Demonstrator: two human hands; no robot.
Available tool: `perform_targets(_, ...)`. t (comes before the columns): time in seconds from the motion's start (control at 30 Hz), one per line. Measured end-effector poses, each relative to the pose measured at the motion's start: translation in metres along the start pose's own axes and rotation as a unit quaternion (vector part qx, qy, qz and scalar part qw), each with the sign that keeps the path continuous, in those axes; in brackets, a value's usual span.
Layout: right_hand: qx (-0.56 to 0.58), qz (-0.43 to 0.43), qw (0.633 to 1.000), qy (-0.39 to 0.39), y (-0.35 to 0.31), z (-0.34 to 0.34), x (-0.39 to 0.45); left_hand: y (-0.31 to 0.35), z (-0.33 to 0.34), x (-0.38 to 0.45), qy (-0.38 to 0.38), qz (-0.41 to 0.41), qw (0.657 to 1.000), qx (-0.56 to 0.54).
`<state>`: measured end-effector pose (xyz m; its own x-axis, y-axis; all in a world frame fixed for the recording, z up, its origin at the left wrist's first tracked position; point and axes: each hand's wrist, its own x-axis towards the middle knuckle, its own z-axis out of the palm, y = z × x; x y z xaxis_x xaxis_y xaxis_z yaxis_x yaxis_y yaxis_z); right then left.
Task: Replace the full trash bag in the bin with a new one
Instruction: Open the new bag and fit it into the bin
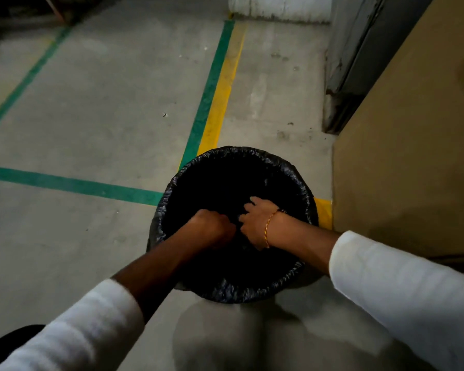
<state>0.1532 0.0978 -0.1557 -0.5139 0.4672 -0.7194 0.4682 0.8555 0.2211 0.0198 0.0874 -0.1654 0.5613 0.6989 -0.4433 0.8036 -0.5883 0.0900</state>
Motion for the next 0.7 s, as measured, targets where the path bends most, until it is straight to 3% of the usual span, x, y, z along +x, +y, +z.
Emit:
perform_targets(0.03,-0.024,0.004,1.000,0.013,0.003,0.000,0.001,0.004,-0.021,-0.009,-0.052,-0.011,0.998,-0.037)
perform_targets(0.07,0.012,0.021,1.000,0.015,0.006,-0.002,0.000,-0.002,-0.037,-0.018,-0.057,-0.034,0.988,-0.136)
perform_targets(0.1,0.030,0.019,0.999,0.037,0.008,-0.007,-0.003,-0.007,-0.050,-0.029,0.028,-0.044,0.963,-0.266)
perform_targets(0.17,0.140,0.021,0.973,0.183,0.019,-0.024,-0.019,-0.018,-0.065,-0.058,0.279,-0.081,0.844,-0.451)
perform_targets(0.23,0.198,0.058,0.887,0.413,0.032,-0.032,-0.038,-0.033,-0.053,-0.078,0.427,-0.160,0.718,-0.526)
perform_targets(0.27,0.231,0.092,0.835,0.492,0.039,-0.032,-0.047,-0.041,-0.042,-0.082,0.448,-0.211,0.678,-0.543)
perform_targets(0.33,0.320,0.158,0.740,0.570,0.051,-0.019,-0.059,-0.054,-0.014,-0.084,0.383,-0.330,0.641,-0.577)
perform_targets(0.43,0.528,0.256,0.607,0.536,0.058,0.016,-0.059,-0.047,0.029,-0.094,0.168,-0.447,0.539,-0.694)
perform_targets(0.5,0.719,0.299,0.452,0.435,0.060,0.046,-0.053,-0.035,0.045,-0.099,0.076,-0.413,0.518,-0.746)
perform_targets(0.57,0.841,0.304,0.335,0.296,0.052,0.079,-0.046,-0.029,0.049,-0.098,0.107,-0.365,0.502,-0.777)
perform_targets(0.63,0.893,0.281,0.290,0.198,0.034,0.108,-0.040,-0.021,0.044,-0.093,0.205,-0.355,0.461,-0.787)
perform_targets(0.7,0.917,0.269,0.236,0.179,0.013,0.105,-0.048,-0.012,0.045,-0.084,0.240,-0.362,0.434,-0.789)
